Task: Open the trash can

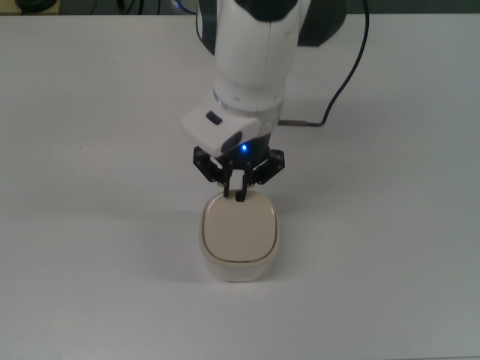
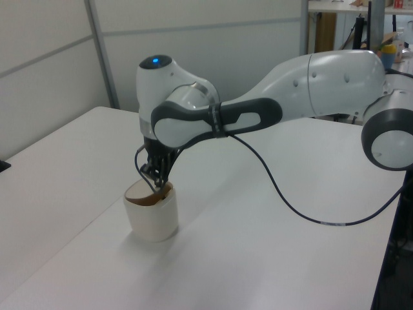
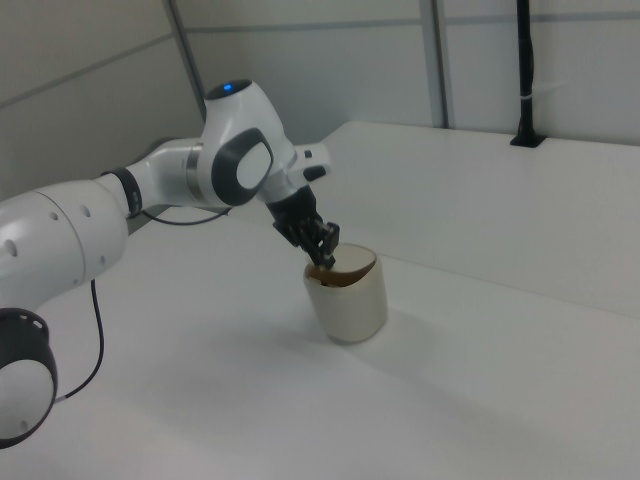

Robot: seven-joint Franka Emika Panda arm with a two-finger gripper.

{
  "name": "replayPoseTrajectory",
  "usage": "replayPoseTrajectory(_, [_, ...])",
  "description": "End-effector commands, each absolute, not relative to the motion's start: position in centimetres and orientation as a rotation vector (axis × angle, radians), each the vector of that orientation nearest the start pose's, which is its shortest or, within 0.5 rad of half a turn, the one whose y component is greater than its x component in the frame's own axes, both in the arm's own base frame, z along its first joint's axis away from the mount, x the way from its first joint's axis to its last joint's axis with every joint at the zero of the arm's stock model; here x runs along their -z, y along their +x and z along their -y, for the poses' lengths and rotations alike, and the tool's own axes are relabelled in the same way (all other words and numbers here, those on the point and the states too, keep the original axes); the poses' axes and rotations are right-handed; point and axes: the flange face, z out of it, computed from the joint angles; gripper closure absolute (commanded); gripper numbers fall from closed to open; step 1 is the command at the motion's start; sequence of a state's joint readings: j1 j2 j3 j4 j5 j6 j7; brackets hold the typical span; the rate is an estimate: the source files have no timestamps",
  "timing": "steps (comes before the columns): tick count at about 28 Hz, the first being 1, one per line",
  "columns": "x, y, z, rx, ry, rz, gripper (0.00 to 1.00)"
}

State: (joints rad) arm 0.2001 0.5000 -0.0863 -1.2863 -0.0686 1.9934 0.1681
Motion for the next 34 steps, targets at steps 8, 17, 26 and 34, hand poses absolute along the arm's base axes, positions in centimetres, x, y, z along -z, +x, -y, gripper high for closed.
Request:
replayPoseTrajectory(8, [-55.5, 67.3, -6.8, 0.236, -3.206, -0.109, 0.0])
replayPoseTrajectory(17, [-58.8, 64.8, -6.1, 0.168, -3.223, -0.062, 0.0])
replayPoseTrajectory(26, [-60.0, 63.5, -4.2, 0.104, -3.237, -0.011, 0.0])
replayPoseTrajectory(34, [-59.9, 63.3, -3.4, 0.069, -3.235, -0.003, 0.0])
